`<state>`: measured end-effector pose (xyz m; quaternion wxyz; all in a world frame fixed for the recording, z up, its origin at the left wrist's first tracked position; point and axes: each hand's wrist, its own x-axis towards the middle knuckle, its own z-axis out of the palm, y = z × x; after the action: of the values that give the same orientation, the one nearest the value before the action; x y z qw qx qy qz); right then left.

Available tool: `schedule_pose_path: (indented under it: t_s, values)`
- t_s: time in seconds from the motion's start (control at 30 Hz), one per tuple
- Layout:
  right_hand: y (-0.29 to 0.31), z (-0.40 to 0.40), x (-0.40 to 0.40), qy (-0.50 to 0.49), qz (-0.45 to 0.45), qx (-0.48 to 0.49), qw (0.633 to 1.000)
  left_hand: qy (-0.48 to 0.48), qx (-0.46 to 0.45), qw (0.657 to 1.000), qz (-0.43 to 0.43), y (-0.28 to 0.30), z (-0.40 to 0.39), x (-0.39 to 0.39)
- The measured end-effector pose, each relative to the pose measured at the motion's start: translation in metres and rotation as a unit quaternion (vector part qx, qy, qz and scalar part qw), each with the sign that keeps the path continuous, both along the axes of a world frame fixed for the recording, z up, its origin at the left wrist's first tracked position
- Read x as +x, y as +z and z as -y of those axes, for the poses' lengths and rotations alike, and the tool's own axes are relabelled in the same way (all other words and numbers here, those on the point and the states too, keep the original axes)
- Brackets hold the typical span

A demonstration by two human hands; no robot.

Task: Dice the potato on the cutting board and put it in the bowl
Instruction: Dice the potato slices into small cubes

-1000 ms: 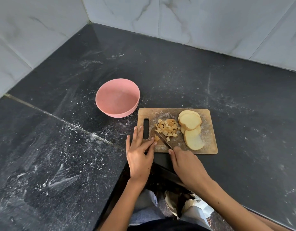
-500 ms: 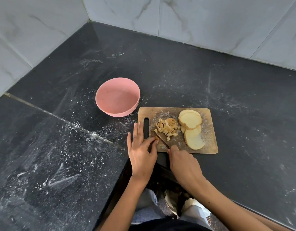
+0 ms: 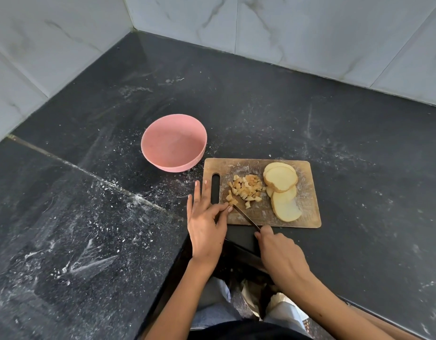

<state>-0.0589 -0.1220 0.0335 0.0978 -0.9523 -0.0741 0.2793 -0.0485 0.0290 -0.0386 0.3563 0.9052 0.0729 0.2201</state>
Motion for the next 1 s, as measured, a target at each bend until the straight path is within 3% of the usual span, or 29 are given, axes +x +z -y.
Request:
schedule_pose_path:
  t_s: [0.17, 0.23, 0.4, 0.63, 0.73, 0.87, 1.0]
  values:
    - [0.007, 0.020, 0.016, 0.006, -0.043, 0.076, 0.996, -0.023, -0.006, 1.000, -0.014, 0.019, -0.002, -0.001]
    - [0.015, 0.029, 0.023, 0.004, -0.033, 0.074, 0.997, -0.037, 0.002, 0.997, -0.060, 0.029, -0.004, 0.004]
    - [0.031, 0.031, 0.034, 0.024, 0.012, 0.010, 1.000, -0.122, -0.080, 0.969, -0.197, 0.043, -0.011, 0.028]
    - [0.030, 0.023, 0.041, -0.024, 0.063, 0.028, 0.997, -0.154, 0.016, 0.968, -0.199, 0.047, -0.003, 0.057]
    - [0.030, 0.025, 0.041, -0.040, 0.077, 0.038, 0.996, -0.151, -0.039, 0.967, -0.201, 0.052, -0.005, 0.061]
    - [0.030, 0.013, 0.039, -0.059, 0.147, 0.113, 0.981, -0.107, -0.203, 0.945, -0.235, 0.053, -0.011, 0.054]
    - [0.019, -0.011, 0.045, -0.072, 0.157, 0.133, 0.976, -0.096, -0.253, 0.933, -0.236, 0.045, -0.016, 0.049]
